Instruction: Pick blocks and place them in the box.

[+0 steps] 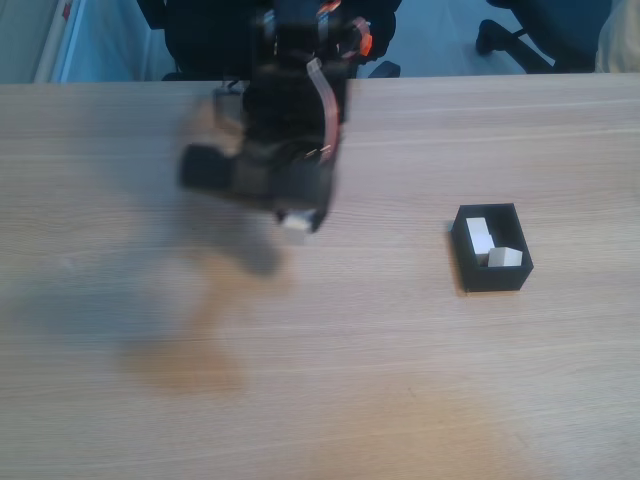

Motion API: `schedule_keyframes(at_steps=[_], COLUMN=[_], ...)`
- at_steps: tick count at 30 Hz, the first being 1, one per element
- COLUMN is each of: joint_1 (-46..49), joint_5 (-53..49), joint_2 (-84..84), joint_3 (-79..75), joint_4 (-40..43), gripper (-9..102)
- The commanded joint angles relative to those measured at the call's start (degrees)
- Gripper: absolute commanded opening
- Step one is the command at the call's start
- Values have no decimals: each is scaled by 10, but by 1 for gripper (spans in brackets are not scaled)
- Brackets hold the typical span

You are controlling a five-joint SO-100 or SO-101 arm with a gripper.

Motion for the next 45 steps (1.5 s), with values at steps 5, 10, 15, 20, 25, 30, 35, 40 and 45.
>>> schedule_keyframes(at_steps=[5,10,15,20,25,30,35,40,45], joint_1=[-176,-252,-290,-323,-352,-379,-404,-417,-417], joint_5=[81,69,69,87,120,151,184,195,202], joint_2=[61,42,4,-55,-116,-149,-166,-176,-178], joint_3=[-26,-30,-63,-125,-189,-211,-219,-226,-227], joint_4=[-4,-46,-56,-60,-47,-46,-38,-40,-45], gripper=[0,0,0,0,0,0,2,6,11])
